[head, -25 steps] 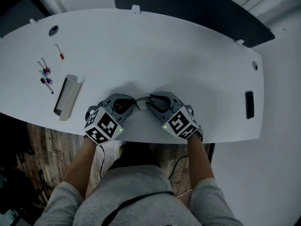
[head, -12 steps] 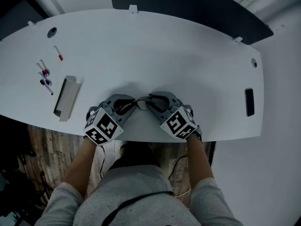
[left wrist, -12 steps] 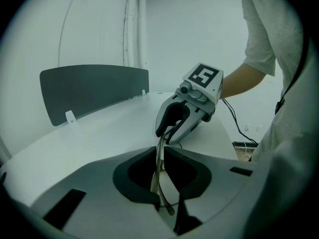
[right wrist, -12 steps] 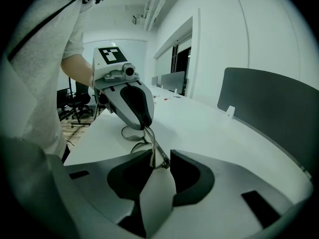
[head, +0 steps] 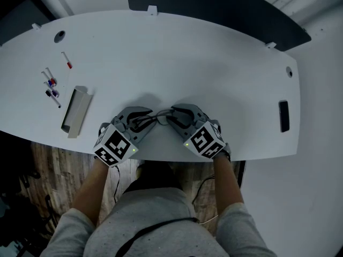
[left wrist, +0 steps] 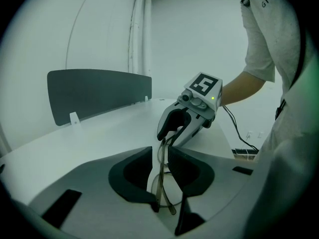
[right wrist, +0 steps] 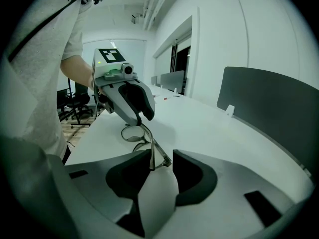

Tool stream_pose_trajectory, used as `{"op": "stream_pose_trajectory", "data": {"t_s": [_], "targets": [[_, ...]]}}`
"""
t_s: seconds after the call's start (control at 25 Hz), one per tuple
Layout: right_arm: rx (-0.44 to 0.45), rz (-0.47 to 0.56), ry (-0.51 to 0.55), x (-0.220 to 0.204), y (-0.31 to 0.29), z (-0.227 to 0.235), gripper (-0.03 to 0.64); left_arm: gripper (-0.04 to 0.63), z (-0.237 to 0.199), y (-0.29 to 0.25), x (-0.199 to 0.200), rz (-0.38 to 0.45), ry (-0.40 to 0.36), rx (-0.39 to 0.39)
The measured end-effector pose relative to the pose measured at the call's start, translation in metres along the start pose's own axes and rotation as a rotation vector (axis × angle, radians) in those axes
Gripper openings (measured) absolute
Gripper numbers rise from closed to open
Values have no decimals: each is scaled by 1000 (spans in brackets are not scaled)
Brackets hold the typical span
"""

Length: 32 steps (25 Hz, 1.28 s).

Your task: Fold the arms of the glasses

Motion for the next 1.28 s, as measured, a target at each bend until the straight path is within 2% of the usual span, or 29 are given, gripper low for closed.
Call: {"op": "stream_pose_trajectory", "data": {"t_s": [0.44,0.8,0.84,1.04,1.28], "targets": [[-18,-17,-18,-2,14,-4,160,107,5,16,-2,22,4,30],[-70,-19,-18,1,29,-13,160,49,16,30,-1,39,0,66],[-79,-16,-15,1,30,-15,155,38,17,32,-1,40,-2,69],[-133,13,-12,8,38,-23,52,17,26,41,0,65,12,86],[-186,68,-15,26,48,-37,20,15,35,54,2,87,37,115]]}}
Point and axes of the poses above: the fingertips, and each gripper's own axes: y backward along the fingers, z to its right, x out of its top, the point moved 4 cm from there along y, backward along the fingers, and after that the axes turned 11 degrees about z, right-handed, at the moved point
